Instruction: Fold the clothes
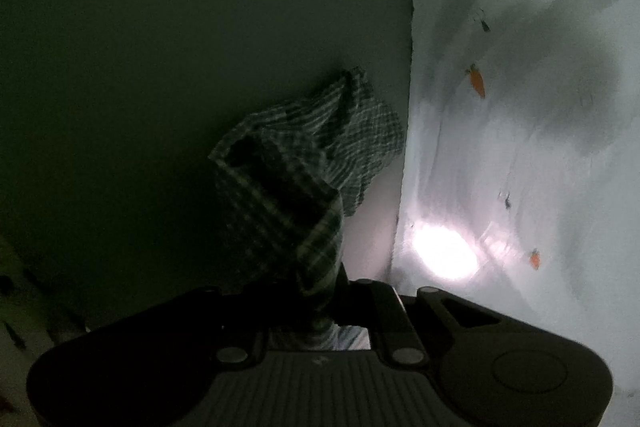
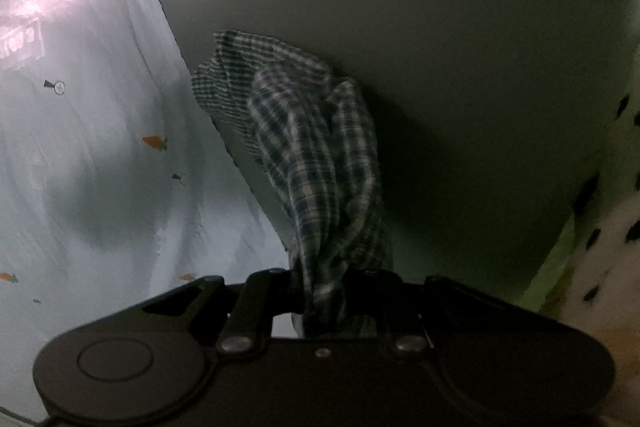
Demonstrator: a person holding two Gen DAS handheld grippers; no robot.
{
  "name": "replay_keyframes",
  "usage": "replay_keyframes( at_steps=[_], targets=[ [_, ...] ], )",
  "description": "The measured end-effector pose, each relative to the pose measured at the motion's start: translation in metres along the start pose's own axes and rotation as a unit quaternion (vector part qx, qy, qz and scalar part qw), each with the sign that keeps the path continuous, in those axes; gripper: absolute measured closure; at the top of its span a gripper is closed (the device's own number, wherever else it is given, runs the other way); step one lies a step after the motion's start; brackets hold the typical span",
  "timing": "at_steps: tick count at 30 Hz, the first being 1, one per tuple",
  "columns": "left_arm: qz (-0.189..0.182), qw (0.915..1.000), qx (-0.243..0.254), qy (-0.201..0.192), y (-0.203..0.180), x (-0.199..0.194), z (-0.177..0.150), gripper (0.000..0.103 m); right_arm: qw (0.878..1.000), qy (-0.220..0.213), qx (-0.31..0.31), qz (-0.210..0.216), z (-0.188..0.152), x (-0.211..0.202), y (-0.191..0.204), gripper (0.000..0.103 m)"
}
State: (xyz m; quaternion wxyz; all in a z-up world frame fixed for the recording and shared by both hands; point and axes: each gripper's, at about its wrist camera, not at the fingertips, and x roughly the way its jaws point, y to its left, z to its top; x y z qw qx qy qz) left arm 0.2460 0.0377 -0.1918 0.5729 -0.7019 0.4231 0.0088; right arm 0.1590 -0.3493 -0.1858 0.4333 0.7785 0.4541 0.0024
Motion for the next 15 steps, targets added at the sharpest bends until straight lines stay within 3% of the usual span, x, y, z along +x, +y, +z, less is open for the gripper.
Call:
replay_keyframes(
  at_steps=[7, 15],
  targets=[
    [-0.034, 0.9994, -0.009, -0.007, -0.029, 0.018, 0.015, 0.086, 0.999, 0.002, 0.015, 0.034, 0.011, 0.019, 0.031, 0.081],
    [-0.054, 0.9984, 0.016, -0.004, -0.071, 0.062, 0.042, 0.086, 0.997, 0.003, 0.020, 0.070, 0.036, 0.045, 0.069, 0.080]
  ],
)
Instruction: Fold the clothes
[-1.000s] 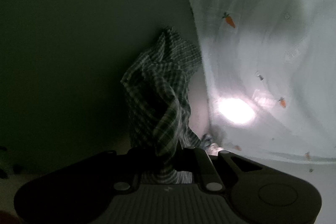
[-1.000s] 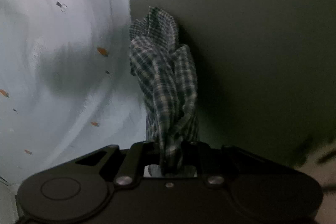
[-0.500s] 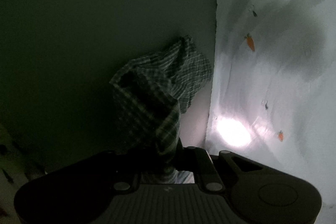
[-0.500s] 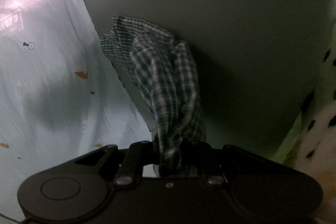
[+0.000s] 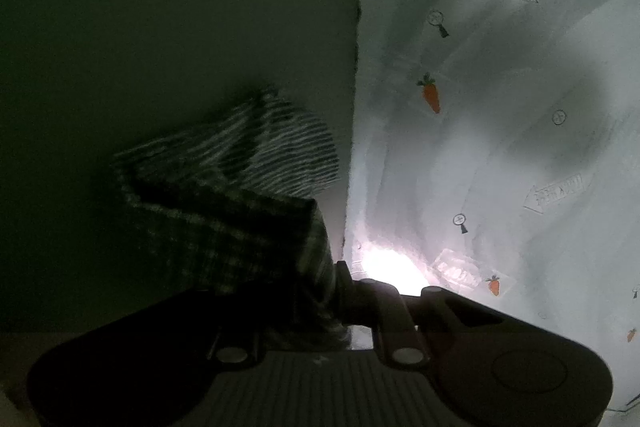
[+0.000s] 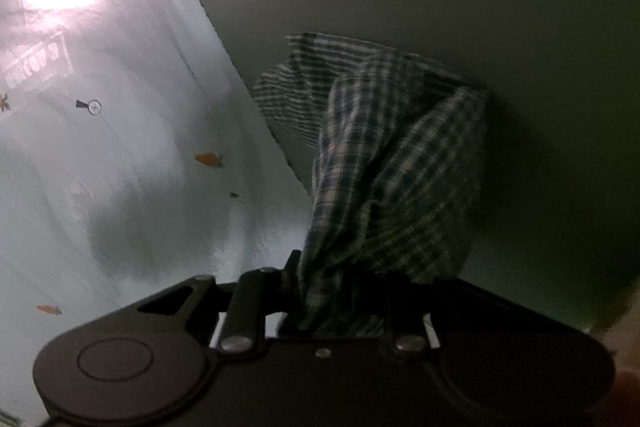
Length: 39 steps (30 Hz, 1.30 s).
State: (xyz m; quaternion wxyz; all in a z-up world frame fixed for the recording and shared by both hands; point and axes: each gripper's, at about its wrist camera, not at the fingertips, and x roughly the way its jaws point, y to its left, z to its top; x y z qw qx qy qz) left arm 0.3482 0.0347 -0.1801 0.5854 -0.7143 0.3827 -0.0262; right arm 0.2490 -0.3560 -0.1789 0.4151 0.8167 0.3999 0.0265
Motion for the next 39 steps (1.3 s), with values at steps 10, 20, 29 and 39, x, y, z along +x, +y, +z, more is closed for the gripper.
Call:
replay_keyframes(
  at_steps=[10, 20, 29, 39],
  targets=[
    [0.032, 0.9994, 0.011, -0.001, -0.027, 0.088, 0.061, 0.086, 1.000, -0.005, 0.022, -0.009, 0.056, 0.071, 0.045, 0.075],
    [0.081, 0.9966, 0.002, -0.012, -0.018, 0.170, 0.116, 0.084, 0.998, -0.026, 0.050, -0.039, 0.123, 0.134, 0.059, 0.070],
    [0.081, 0.9962, 0.026, -0.022, -0.026, 0.165, 0.123, 0.061, 0.998, -0.035, 0.036, -0.044, 0.124, 0.144, 0.069, 0.066],
    [0.005, 0.9884, 0.146, -0.044, -0.049, 0.135, 0.105, 0.057, 0.999, -0.033, 0.012, -0.008, 0.114, 0.127, 0.071, 0.063]
  ],
)
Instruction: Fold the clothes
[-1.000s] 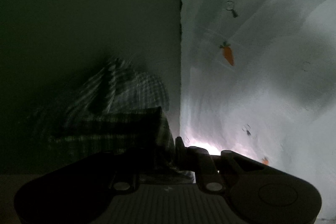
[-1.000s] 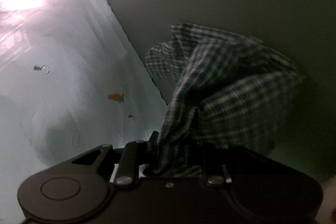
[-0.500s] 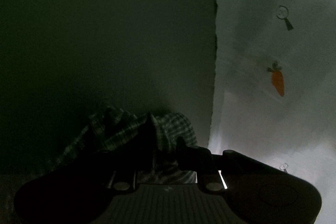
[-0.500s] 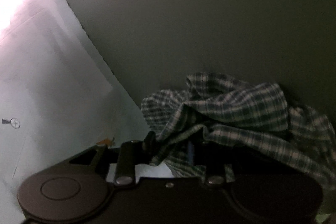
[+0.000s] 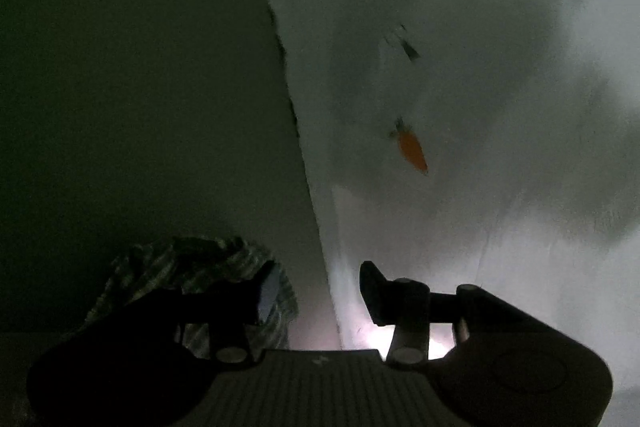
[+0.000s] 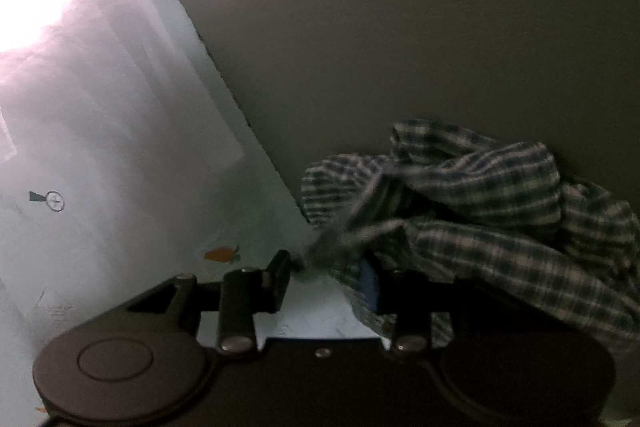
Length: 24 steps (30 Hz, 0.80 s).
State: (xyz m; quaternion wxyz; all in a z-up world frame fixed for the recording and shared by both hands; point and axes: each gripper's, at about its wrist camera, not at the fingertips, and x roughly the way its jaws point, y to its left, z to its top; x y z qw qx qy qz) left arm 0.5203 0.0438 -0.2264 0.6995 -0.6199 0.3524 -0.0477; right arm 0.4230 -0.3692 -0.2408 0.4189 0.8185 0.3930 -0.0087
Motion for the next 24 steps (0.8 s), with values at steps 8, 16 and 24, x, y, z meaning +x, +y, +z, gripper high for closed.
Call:
replay_keyframes(
  at_steps=[8, 16, 24],
  targets=[
    [0.156, 0.9775, 0.140, 0.022, 0.002, 0.045, -0.014, 0.057, 0.999, -0.038, -0.032, -0.014, 0.018, 0.011, 0.002, 0.063],
    [0.231, 0.9350, 0.265, -0.044, -0.020, 0.023, 0.004, 0.042, 0.937, -0.104, -0.313, -0.118, -0.009, -0.004, 0.058, 0.043],
    [0.265, 0.8735, 0.408, -0.017, -0.019, 0.011, -0.023, 0.014, 0.660, -0.155, -0.687, -0.263, -0.088, 0.005, 0.057, 0.021]
  ],
)
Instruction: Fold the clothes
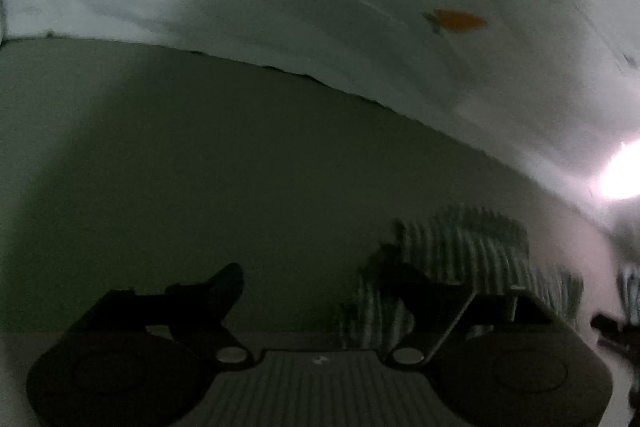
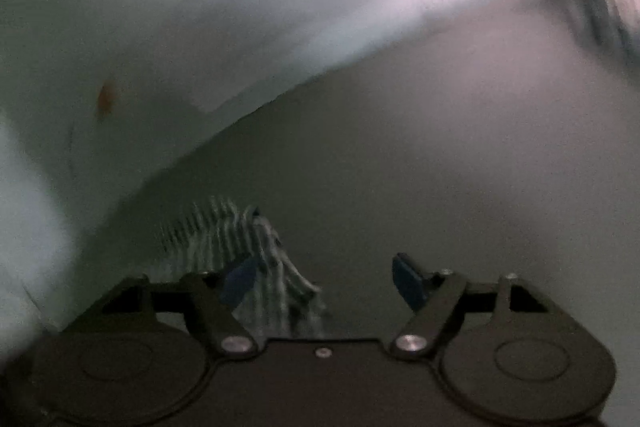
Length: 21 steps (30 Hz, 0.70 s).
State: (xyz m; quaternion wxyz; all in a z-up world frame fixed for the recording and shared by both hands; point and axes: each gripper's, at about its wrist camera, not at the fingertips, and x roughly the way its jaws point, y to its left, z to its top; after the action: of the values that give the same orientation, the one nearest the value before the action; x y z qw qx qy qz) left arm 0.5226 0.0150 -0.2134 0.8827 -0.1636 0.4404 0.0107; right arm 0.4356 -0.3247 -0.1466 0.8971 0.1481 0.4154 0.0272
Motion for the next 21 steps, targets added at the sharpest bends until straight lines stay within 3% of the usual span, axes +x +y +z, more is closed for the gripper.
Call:
replay_keyframes(
  at_steps=[3, 6, 11, 15, 18, 21],
  targets=[
    [-0.032, 0.9993, 0.014, 0.013, -0.004, -0.002, -0.016, 0.011, 0.998, -0.006, -0.062, 0.028, -0.014, -0.005, 0.013, 0.019],
    [-0.057, 0.9980, 0.013, 0.027, -0.007, 0.001, -0.026, 0.007, 0.997, 0.006, -0.047, 0.057, -0.021, 0.002, 0.017, 0.018],
    [-0.079, 0.9955, -0.013, 0.050, -0.003, 0.013, -0.035, 0.005, 0.997, 0.032, -0.024, 0.070, -0.022, 0.027, 0.009, 0.018],
    [-0.123, 0.9890, -0.025, 0.079, -0.003, 0.027, -0.040, 0.002, 0.992, 0.052, 0.025, 0.109, -0.023, 0.034, -0.007, 0.018],
    [-0.123, 0.9901, -0.015, 0.066, -0.011, 0.028, -0.045, 0.000, 0.979, 0.072, 0.090, 0.166, -0.029, 0.047, -0.012, 0.016],
    [-0.154, 0.9856, -0.017, 0.069, -0.017, 0.028, -0.052, 0.001, 0.953, 0.090, 0.173, 0.231, -0.038, 0.064, -0.015, 0.016]
  ],
)
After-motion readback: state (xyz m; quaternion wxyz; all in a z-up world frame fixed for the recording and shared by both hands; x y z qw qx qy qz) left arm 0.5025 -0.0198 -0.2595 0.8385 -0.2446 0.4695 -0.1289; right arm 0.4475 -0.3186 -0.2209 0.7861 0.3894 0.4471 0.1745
